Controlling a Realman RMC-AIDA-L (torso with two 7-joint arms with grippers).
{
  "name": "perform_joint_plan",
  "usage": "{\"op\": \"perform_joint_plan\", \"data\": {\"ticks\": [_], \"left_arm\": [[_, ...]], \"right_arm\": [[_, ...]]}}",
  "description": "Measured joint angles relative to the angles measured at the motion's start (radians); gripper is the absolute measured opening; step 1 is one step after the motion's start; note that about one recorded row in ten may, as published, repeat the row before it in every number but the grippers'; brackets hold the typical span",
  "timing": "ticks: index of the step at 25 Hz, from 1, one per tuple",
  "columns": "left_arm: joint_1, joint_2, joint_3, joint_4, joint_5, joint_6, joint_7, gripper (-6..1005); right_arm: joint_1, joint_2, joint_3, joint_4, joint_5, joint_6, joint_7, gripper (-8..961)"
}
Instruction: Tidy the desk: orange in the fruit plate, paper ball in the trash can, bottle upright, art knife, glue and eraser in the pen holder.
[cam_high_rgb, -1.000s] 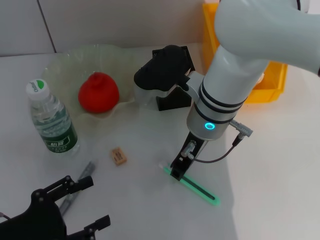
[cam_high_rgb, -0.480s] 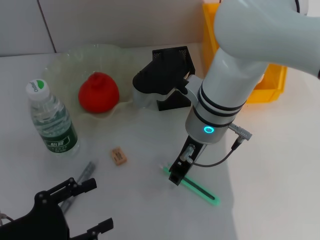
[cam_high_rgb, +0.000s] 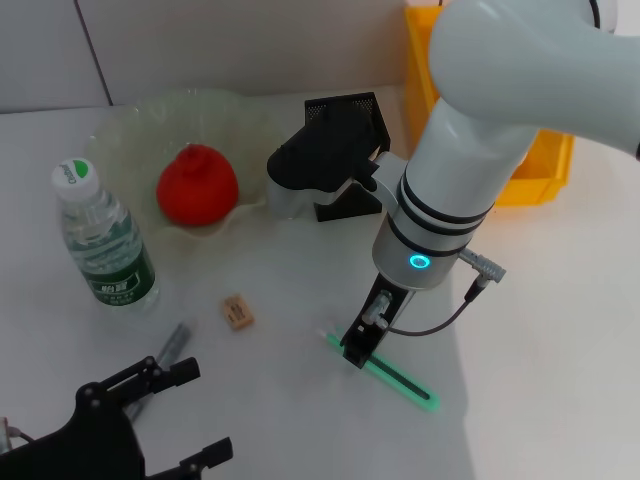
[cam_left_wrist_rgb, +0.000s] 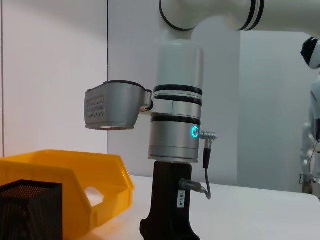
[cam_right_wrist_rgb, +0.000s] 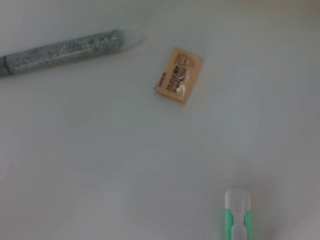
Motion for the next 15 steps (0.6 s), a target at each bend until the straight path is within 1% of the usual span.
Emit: {"op": "perform_joint_plan", "data": {"ticks": [4, 15], "left_arm": [[-0.005, 0.000, 0.001, -0.005, 0.000, 0.000, 0.000, 775], [-0.007, 0.000, 0.001, -0.006, 0.000, 0.000, 0.000, 775]], "right_arm": [[0.000, 0.000, 0.000, 0.001, 0.000, 0.000, 0.000, 248], [0.000, 0.000, 0.000, 0.012, 0.000, 0.004, -0.005, 202]]}}
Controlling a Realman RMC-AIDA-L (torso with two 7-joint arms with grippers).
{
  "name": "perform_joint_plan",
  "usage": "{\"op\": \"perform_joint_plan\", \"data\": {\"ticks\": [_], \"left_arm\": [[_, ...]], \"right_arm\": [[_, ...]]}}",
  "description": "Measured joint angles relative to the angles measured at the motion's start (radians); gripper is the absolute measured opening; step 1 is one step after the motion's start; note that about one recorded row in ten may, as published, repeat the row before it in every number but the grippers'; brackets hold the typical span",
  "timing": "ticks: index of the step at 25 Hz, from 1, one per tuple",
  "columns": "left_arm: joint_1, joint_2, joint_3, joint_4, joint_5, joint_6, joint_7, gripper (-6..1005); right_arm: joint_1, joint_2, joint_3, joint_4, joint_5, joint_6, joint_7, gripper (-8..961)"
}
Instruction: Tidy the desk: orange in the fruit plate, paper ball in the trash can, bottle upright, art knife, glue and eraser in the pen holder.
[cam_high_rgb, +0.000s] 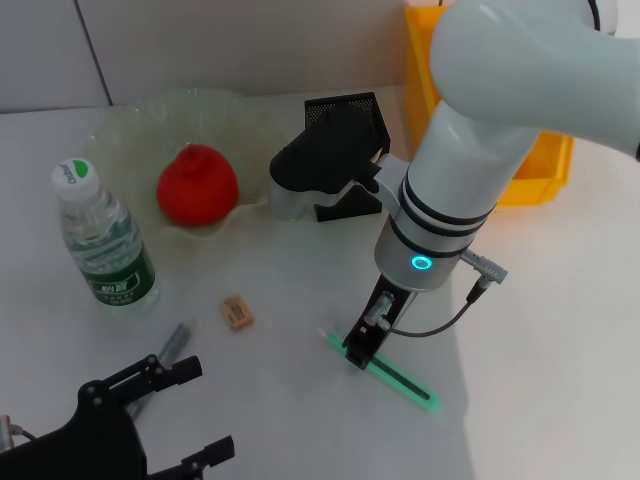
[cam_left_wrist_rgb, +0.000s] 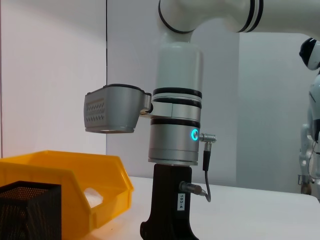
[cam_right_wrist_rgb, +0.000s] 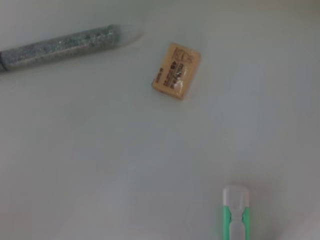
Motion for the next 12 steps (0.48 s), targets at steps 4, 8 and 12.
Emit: {"op": "perform_joint_plan", "data": {"ticks": [4, 8, 12], "left_arm": [[-0.002, 0.000, 0.000, -0.001, 0.000, 0.001, 0.000, 775], [-0.002, 0.000, 0.000, -0.001, 0.000, 0.003, 0.000, 775], [-0.003, 0.000, 0.000, -0.001, 0.000, 0.006, 0.000, 775]], "right_arm": [[0.000, 0.000, -0.004, -0.002, 0.000, -0.001, -0.005, 185], [0.000, 0.000, -0.006, -0.003, 0.000, -0.001, -0.011, 169], [-0.004, 0.000, -0.004, -0.009, 0.000, -0.003, -0.014, 155]]}}
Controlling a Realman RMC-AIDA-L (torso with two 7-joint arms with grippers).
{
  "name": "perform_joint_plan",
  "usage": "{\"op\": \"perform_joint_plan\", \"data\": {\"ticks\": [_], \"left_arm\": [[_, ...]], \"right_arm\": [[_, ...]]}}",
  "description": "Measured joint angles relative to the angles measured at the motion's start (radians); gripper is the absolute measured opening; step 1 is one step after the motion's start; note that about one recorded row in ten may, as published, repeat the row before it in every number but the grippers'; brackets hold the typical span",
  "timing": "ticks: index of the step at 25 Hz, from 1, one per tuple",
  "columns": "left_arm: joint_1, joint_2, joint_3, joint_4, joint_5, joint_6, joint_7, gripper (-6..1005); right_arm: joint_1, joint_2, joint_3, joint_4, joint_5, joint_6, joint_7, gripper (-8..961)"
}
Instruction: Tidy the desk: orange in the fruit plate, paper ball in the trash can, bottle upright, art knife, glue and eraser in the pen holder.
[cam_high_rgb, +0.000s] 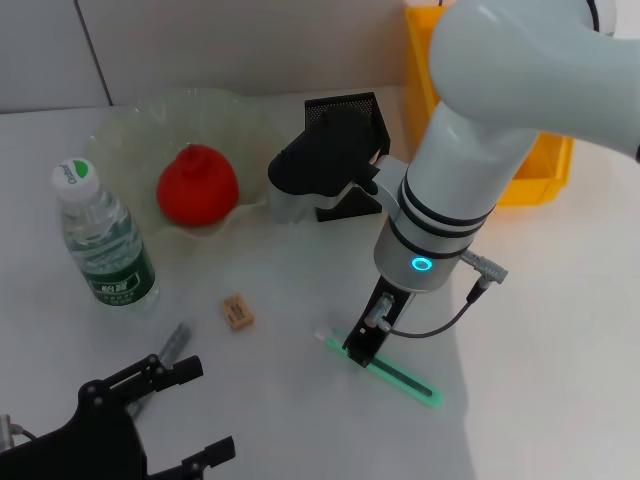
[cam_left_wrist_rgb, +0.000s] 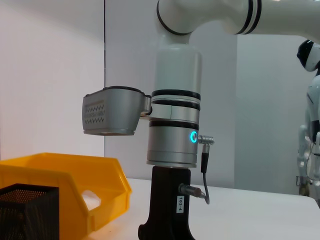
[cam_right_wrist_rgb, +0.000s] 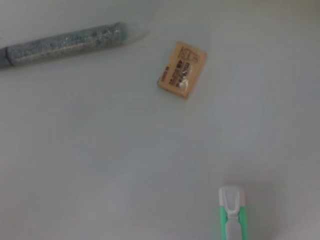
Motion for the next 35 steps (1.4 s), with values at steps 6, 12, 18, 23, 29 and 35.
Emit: {"op": "perform_joint_plan", "data": {"ticks": [6, 12, 18, 23, 29, 35], "left_arm": [[-0.002, 0.001, 0.000, 0.000, 0.000, 0.002, 0.000, 775], [-0.003, 0.001, 0.000, 0.000, 0.000, 0.003, 0.000, 775], [-0.003, 0.001, 0.000, 0.000, 0.000, 0.003, 0.000, 775], [-0.011, 0.001, 0.000, 0.000, 0.000, 0.004, -0.005, 775], [-0.017, 0.000, 0.001, -0.003, 0.000, 0.004, -0.009, 775], [-0.020, 0.000, 0.001, -0.003, 0.000, 0.002, -0.009, 775]], "right_arm": [[-0.030, -0.003, 0.030, -0.045, 0.000, -0.001, -0.006, 136], [-0.051, -0.005, 0.075, -0.054, 0.000, -0.003, -0.025, 98], [-0.055, -0.006, 0.076, -0.076, 0.003, -0.008, -0.026, 56], [-0.058, -0.005, 0.073, -0.092, 0.003, -0.015, -0.026, 85], [-0.052, -0.005, 0.071, -0.084, -0.003, -0.007, -0.019, 413], [-0.051, -0.003, 0.074, -0.063, -0.004, 0.016, -0.016, 443]]}}
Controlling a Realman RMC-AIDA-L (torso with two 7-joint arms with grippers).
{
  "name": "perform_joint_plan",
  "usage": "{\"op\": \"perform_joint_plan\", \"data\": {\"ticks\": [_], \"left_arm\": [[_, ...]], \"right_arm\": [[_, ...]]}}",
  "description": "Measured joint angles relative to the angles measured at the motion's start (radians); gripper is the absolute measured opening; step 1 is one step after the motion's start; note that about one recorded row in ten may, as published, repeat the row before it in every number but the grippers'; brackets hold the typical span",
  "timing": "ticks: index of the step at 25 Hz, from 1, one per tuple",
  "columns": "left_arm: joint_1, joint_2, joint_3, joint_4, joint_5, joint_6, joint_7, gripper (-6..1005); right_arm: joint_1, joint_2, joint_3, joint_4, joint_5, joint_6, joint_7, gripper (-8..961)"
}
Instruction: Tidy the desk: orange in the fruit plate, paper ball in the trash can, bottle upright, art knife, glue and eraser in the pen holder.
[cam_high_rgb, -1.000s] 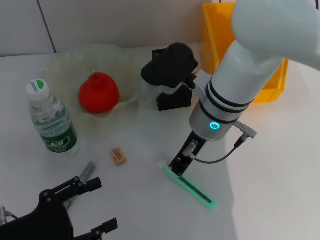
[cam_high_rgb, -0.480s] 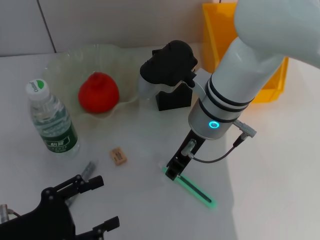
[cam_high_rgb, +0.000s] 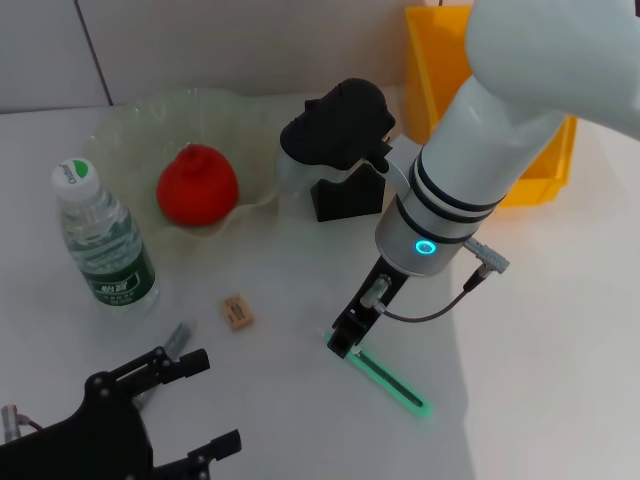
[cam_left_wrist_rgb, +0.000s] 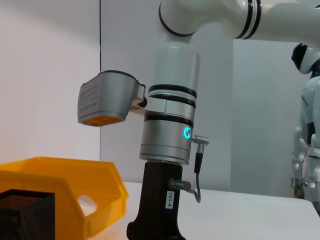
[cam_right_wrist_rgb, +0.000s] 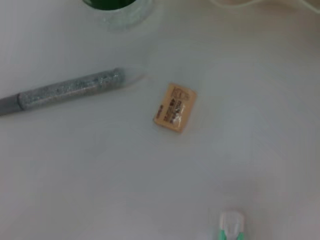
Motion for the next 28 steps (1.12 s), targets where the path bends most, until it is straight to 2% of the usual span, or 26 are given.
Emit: {"op": "perform_joint_plan", "data": {"ticks": [28], "left_arm": [[-0.014, 0.000, 0.006, -0.014, 0.000, 0.001, 0.000, 774]], "right_arm": [[0.011, 0.003, -0.031, 0.035, 0.004, 0.020, 0.007, 440]]}}
